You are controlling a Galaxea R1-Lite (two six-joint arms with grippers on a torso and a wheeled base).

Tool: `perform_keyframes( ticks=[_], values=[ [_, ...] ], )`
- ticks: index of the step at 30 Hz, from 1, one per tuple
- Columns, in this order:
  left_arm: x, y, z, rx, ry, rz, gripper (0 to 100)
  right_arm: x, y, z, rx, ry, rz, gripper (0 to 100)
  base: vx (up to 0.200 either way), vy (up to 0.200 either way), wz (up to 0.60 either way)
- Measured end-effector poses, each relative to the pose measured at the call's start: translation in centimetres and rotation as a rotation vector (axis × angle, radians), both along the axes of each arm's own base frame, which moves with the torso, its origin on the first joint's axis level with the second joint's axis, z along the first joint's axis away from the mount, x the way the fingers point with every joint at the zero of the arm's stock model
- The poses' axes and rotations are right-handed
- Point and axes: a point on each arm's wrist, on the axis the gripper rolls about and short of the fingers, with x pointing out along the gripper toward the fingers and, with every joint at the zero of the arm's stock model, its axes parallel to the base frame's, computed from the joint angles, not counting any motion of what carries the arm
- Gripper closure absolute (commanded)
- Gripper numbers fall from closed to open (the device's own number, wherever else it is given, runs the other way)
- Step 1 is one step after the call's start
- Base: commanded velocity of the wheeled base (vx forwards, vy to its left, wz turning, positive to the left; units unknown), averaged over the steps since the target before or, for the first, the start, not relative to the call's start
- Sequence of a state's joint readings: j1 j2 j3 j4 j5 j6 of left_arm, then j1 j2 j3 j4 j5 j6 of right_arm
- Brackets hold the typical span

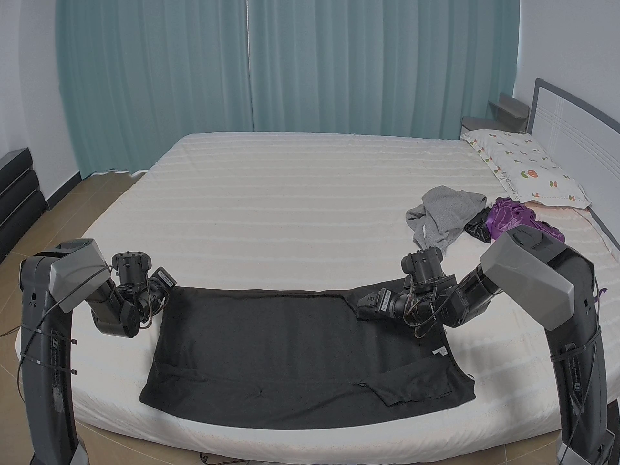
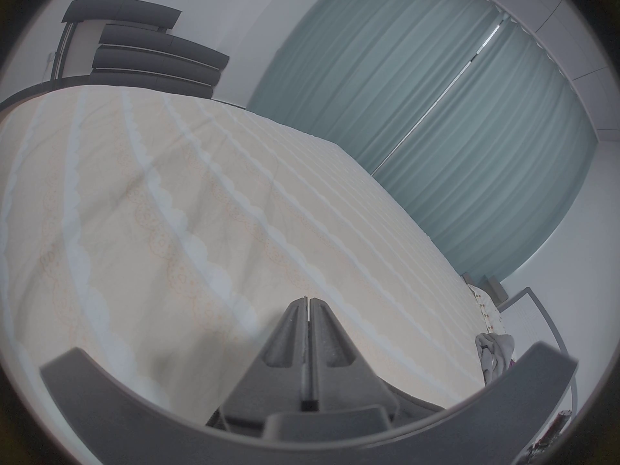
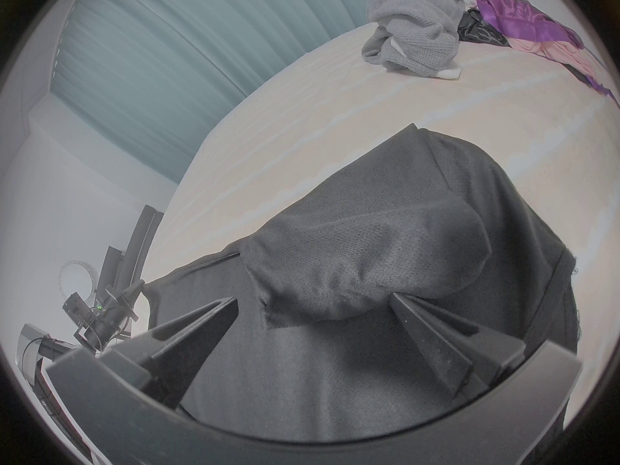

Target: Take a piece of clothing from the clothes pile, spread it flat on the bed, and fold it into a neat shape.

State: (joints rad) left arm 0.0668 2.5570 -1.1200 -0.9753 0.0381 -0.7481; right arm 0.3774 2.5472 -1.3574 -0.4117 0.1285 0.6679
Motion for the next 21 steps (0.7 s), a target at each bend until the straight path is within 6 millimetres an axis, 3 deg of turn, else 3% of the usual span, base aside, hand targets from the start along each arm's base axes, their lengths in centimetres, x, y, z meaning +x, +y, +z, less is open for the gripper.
perform_keyframes(
  ticks=[6, 12, 21],
  values=[
    [0.0, 0.0, 0.0, 0.001, 0.0, 0.0, 100, 2.1, 0.8, 0.6, 0.055, -0.077, -0.056, 0, 0.0, 0.0, 0.0],
    [0.0, 0.0, 0.0, 0.0, 0.001, 0.0, 100, 5.9, 1.8, 2.3, 0.186, -0.31, -0.171, 0, 0.0, 0.0, 0.0],
    [0.0, 0.0, -0.1, 0.0, 0.002, 0.0, 100, 10.1, 0.6, 3.4, 0.204, -0.555, -0.35, 0, 0.0, 0.0, 0.0]
  ],
)
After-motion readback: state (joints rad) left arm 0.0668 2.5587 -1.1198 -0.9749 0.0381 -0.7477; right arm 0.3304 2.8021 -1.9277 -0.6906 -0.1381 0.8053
